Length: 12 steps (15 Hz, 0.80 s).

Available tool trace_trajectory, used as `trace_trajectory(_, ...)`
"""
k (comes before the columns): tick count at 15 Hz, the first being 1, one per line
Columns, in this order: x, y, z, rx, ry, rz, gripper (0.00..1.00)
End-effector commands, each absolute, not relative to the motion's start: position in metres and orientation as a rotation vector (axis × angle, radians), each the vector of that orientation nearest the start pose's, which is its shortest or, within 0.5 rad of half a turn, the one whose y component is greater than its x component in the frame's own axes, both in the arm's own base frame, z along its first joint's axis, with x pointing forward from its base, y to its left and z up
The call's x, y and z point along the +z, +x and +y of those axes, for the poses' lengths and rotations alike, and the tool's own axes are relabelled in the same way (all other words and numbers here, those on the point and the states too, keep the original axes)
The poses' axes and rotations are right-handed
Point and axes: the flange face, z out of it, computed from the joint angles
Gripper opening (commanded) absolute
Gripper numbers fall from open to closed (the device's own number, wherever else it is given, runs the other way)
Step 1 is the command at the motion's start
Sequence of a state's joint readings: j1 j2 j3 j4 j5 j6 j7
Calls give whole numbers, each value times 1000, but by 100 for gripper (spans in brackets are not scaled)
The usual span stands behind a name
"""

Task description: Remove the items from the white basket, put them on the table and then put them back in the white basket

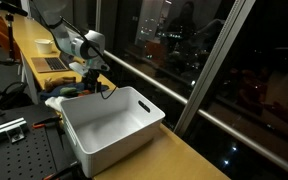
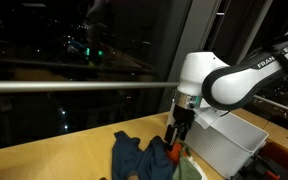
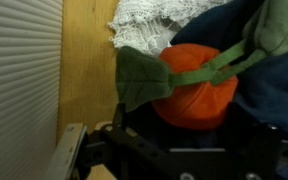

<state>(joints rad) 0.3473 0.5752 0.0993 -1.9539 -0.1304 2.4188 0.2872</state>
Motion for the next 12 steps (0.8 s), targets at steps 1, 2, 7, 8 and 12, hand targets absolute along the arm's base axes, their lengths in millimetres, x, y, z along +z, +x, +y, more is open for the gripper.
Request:
trace_trajectory(1,169,555,257,197,-3178,-388,100)
trace_trajectory(2,166,554,256,206,-3180,-385,100)
trace_trajectory(7,153,546,258,247,-3166,-381,74)
trace_trajectory(8,150,544,258,251,-3164,-381,68)
trace_trajectory(12,151,539,262,255,-3160,-380,36)
